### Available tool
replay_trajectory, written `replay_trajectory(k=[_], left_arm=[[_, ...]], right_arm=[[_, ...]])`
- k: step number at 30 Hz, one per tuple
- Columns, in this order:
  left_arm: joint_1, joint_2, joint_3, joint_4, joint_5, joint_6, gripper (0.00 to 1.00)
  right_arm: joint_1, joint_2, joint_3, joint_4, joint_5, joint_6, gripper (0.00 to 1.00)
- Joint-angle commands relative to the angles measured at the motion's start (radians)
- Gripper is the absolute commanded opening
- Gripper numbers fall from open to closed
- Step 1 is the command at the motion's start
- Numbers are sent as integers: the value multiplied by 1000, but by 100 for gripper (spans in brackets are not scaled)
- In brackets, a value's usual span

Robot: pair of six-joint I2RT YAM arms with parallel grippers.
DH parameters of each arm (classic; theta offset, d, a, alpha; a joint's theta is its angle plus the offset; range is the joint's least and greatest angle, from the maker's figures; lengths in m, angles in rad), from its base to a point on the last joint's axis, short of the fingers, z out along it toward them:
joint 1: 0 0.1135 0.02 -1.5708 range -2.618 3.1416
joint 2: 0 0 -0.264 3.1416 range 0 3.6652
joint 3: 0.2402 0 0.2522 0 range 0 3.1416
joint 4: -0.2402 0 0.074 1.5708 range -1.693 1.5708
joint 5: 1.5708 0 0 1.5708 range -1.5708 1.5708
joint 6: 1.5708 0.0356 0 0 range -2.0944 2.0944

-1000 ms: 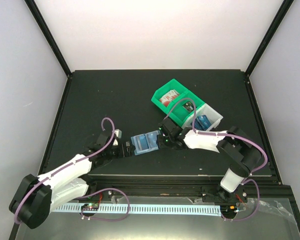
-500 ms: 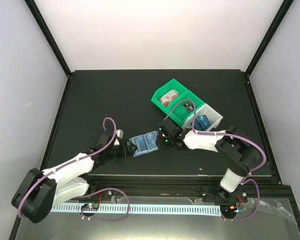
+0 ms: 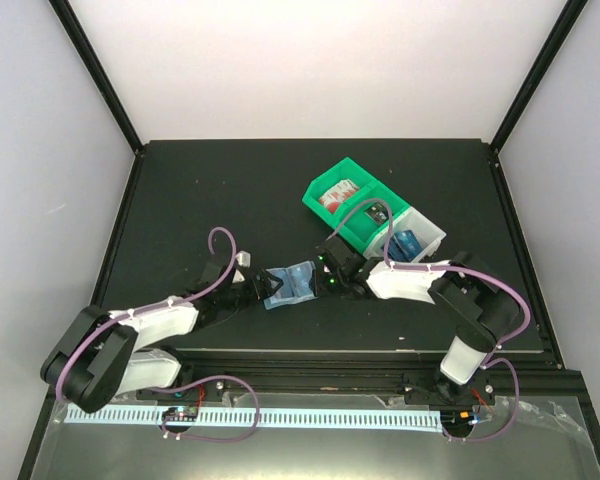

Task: Put the credit cards into the card holder
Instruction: Close the card holder at the center of the board.

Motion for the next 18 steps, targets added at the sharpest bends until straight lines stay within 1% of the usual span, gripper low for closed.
replay_trajectory(k=[1, 9, 18], left_arm=[[-9, 37, -40, 91, 95, -110, 86], [-8, -53, -49, 189, 112, -47, 85], [-8, -80, -45, 250, 208, 10, 86]], right_arm=[[21, 52, -26, 2, -61, 26, 37], [21, 61, -23, 16, -90, 26, 36], [44, 83, -17, 66, -142, 27, 37]])
